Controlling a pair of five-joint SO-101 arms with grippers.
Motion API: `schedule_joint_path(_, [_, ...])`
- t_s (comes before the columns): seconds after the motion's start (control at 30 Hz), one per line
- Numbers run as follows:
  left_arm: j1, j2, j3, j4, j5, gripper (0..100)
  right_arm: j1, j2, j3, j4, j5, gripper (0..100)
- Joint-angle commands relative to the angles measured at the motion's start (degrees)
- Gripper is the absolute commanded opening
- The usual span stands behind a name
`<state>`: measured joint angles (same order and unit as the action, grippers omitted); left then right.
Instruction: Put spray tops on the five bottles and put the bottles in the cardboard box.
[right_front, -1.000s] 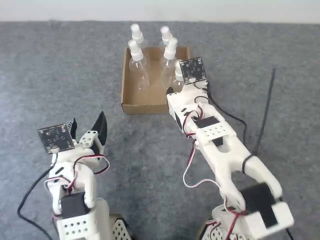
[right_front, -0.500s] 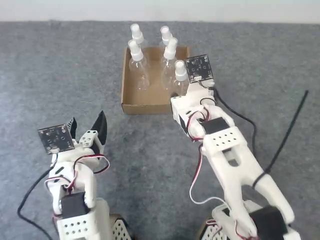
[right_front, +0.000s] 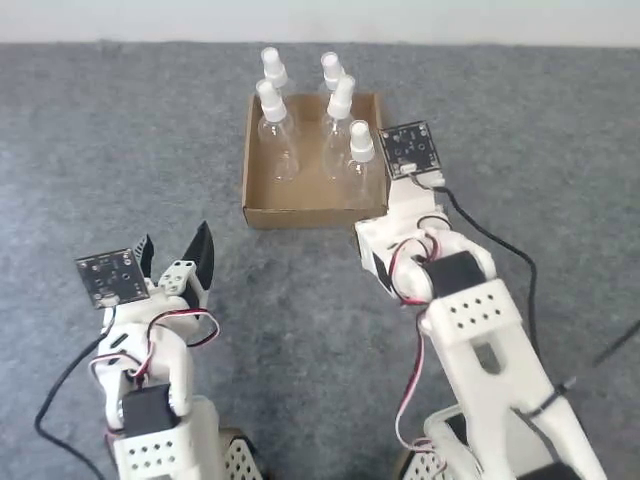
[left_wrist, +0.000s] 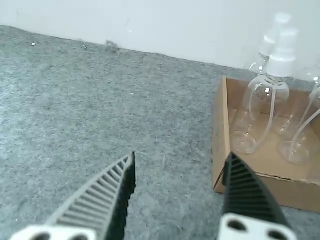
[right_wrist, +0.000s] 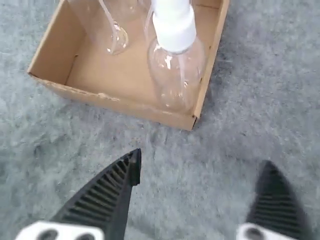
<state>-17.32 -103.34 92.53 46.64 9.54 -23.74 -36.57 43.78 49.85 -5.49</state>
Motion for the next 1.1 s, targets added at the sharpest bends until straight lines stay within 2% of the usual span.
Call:
schedule_joint_path(0.0, [-0.18,-0.62,-0.92,-1.85,-0.18,26,-0.22,-6.37,-2.73,3.38,-0.7,10.4])
schedule_joint_path(0.13, [-0.18,-0.62,-0.92,-2.11,-0.18,22,-0.22,-11.38,-2.11,7.6,-0.62,0.4])
schedule_joint_path(0.4, [-0.09,-0.62,-0.31,-4.84,-0.35,14,-0.04,-29.32,11.96,9.71,-0.26,1.3])
schedule_joint_path(0.7, [0.0,-0.62,-0.31,-5.01,-0.35,13,-0.04,-59.74,29.01,9.8,-0.18,1.3])
schedule_joint_path(0.8, [2.37,-0.62,0.4,-5.1,-0.35,13,-0.04,-68.0,32.88,9.8,-0.18,1.3])
schedule_joint_path(1.07, [4.31,-0.62,1.01,-5.98,-0.44,13,2.95,-66.68,38.07,9.36,-0.62,1.3])
